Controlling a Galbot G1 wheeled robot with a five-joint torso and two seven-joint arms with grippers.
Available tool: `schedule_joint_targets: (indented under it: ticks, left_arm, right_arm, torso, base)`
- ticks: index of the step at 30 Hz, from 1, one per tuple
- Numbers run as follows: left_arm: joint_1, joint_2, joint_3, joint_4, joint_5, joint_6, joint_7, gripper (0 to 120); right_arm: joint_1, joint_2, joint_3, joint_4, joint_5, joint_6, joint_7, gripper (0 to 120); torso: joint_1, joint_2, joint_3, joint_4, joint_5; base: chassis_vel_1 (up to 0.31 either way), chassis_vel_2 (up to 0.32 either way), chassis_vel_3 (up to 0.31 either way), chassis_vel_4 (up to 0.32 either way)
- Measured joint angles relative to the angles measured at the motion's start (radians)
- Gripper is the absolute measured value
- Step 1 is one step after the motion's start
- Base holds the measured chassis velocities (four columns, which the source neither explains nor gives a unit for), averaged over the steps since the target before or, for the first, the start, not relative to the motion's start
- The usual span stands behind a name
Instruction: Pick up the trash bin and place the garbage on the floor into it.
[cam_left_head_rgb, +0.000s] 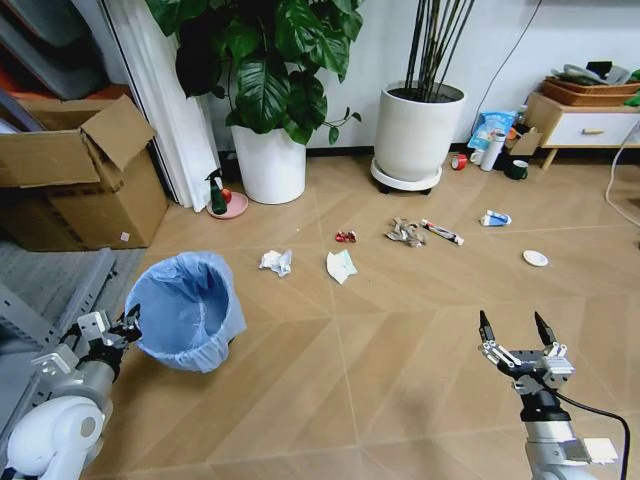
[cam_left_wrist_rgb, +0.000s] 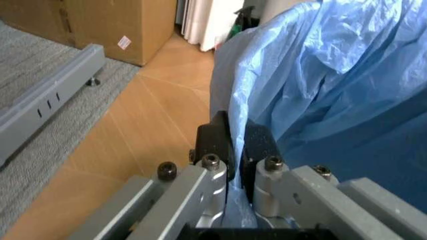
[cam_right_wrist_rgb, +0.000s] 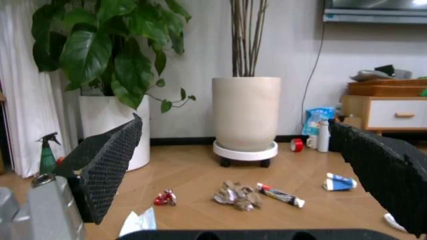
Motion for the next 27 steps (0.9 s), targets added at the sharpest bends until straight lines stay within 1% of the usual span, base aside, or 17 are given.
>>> schedule_joint_targets:
  ticks: [8,14,17,23,24,27]
  left_arm:
    - [-0.004,0.000,0.002,0.004,0.000,0.000,-0.003,0]
    - [-0.011,0.002,0.003,0.007,-0.006,0.003,-0.015,0]
    - [-0.013,0.003,0.005,0.008,-0.006,0.004,-0.015,0]
    - [-0.016,0.003,0.006,0.009,-0.007,0.005,-0.016,0]
    - [-0.017,0.002,0.007,0.011,-0.007,0.005,-0.017,0]
    - [-0.017,0.002,0.007,0.012,-0.007,0.006,-0.017,0]
  right_arm:
    - [0.006,0.000,-0.002,-0.003,0.001,0.000,-0.003,100]
    - [0.008,-0.001,-0.002,-0.006,0.004,0.000,-0.004,100]
    - [0.010,-0.002,-0.003,-0.007,0.005,0.000,-0.005,100]
    - [0.013,-0.002,-0.004,-0.008,0.007,-0.001,-0.005,100]
    - [0.015,-0.002,-0.004,-0.010,0.007,-0.001,-0.005,100]
    - [0.017,-0.001,-0.004,-0.011,0.007,-0.001,-0.005,100]
  torso:
    - [0.000,0.000,0.000,0.0001,0.0000]
    - [0.000,0.000,0.000,-0.0002,-0.0003]
    - [0.000,0.000,0.000,0.0000,-0.0001]
    - [0.000,0.000,0.000,-0.0001,-0.0004]
    - [0.000,0.000,0.000,0.0002,-0.0005]
    - [0.000,0.000,0.000,0.0001,0.0003]
  base:
    - [-0.054,0.266,0.062,-0.268]
    - [-0.106,0.260,0.091,-0.260]
    - [-0.105,0.253,0.103,-0.270]
    - [-0.148,0.257,0.148,-0.266]
    - [-0.224,0.243,0.235,-0.222]
    - [-0.230,0.207,0.237,-0.226]
